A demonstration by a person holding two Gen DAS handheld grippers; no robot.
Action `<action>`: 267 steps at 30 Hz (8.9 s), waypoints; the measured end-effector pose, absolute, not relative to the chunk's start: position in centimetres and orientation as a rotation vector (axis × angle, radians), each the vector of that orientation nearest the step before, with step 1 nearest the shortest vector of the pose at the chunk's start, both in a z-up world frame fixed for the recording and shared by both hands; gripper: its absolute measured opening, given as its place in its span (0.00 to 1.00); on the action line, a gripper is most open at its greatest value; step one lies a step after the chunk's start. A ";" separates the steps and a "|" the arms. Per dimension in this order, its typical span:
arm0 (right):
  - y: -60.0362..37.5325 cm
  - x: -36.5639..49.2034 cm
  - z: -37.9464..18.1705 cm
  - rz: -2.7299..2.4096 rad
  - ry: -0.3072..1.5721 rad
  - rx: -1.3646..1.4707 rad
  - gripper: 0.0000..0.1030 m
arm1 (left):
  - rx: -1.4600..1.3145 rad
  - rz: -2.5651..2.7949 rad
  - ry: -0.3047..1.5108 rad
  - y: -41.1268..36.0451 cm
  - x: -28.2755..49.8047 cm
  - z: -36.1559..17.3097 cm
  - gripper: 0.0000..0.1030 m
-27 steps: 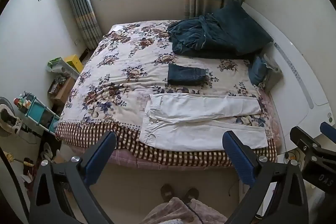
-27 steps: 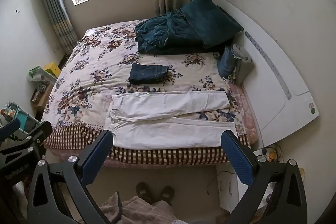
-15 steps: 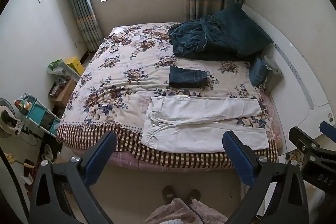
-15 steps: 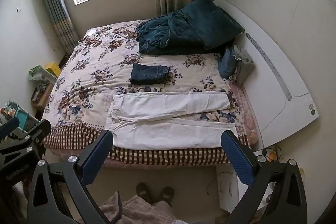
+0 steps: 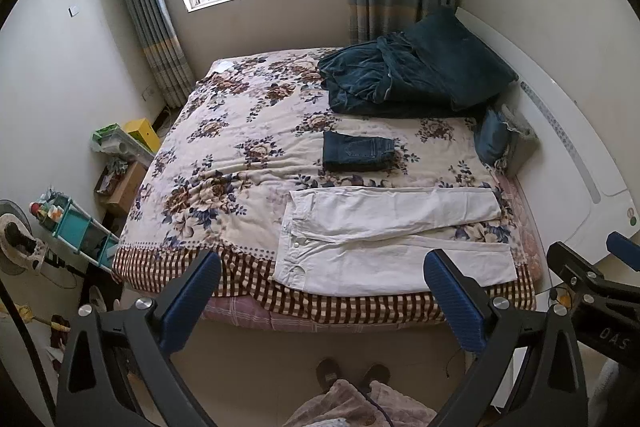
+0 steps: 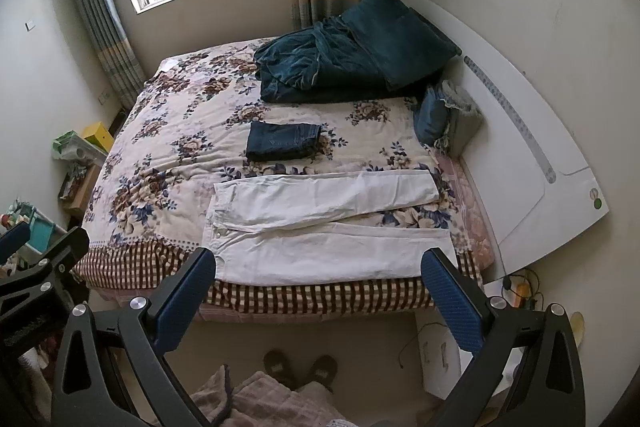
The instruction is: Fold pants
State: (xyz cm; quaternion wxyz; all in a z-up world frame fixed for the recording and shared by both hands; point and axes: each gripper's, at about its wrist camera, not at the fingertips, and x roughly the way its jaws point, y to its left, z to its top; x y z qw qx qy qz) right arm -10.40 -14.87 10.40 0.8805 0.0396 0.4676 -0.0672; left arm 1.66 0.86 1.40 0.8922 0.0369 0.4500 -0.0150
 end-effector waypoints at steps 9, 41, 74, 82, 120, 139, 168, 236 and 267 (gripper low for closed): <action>-15.1 -10.5 10.2 -0.145 0.968 0.087 1.00 | 0.077 -0.031 0.931 0.5 1.5 1.1 1.00; -14.8 -9.7 10.9 -0.131 0.957 0.075 1.00 | 0.073 -0.030 0.921 0.2 1.8 1.1 1.00; -14.7 -5.6 9.1 -0.207 0.962 0.059 1.00 | 0.043 -0.018 0.922 0.2 5.8 -0.6 1.00; -16.1 0.4 1.9 -0.286 1.030 0.077 1.00 | 0.076 -0.011 0.971 0.2 11.0 -6.7 1.00; -36.1 44.3 -56.7 -0.188 1.564 -0.208 1.00 | 0.131 0.041 1.405 -14.8 46.5 -52.5 1.00; -38.8 50.0 -68.8 0.099 1.723 -0.670 0.91 | 0.629 -0.238 1.498 -19.1 52.5 -65.0 1.00; -37.1 35.8 -52.3 0.029 1.483 -0.247 0.06 | 0.190 -0.306 1.325 -16.1 39.8 -48.9 0.07; -62.9 -1.2 -59.3 -0.572 1.261 1.244 0.61 | 0.194 -0.052 1.525 -22.3 22.2 -56.6 0.85; -39.5 2.9 -58.8 -0.248 1.579 1.092 0.48 | -0.191 0.324 1.542 5.2 15.9 -56.2 0.85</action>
